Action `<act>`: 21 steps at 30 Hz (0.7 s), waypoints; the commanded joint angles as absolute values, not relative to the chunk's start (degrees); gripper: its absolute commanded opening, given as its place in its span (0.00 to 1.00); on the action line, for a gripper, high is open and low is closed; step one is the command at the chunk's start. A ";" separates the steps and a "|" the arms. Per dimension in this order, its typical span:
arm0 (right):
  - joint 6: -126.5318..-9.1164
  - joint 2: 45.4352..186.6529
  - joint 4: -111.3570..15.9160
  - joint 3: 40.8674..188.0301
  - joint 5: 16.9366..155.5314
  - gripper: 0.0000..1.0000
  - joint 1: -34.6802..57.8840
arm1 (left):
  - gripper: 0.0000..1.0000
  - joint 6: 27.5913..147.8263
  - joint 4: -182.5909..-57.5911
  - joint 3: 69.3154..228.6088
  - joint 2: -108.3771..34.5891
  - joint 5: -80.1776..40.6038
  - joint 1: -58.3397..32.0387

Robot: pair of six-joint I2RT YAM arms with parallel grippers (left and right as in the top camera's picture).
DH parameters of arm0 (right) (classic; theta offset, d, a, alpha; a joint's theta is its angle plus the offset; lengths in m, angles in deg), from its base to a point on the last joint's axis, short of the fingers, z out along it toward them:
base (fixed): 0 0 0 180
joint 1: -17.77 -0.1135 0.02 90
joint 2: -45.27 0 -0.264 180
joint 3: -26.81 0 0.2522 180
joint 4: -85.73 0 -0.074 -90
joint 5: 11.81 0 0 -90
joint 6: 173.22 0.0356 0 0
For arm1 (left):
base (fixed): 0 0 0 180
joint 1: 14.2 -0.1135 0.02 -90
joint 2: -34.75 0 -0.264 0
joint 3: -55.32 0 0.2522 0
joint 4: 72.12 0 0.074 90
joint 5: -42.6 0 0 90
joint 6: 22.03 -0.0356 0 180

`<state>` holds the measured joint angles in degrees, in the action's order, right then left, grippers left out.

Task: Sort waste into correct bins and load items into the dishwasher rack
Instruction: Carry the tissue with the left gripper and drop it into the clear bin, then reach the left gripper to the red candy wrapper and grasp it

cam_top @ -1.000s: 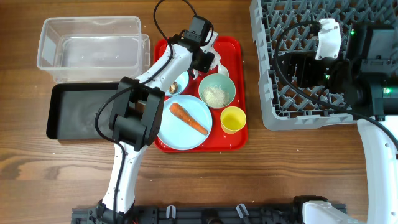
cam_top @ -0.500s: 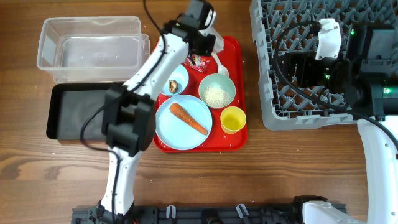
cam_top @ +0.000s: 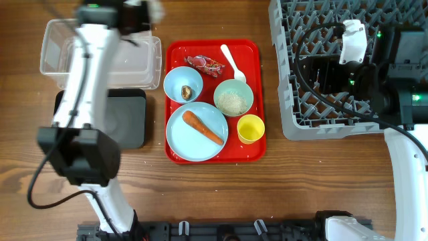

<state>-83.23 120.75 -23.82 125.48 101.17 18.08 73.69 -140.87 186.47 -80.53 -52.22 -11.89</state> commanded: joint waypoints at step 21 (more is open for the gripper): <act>-82.64 121.26 -23.47 126.37 102.24 1.00 18.28 | 0.93 74.43 -146.42 185.03 -81.36 -48.64 -19.72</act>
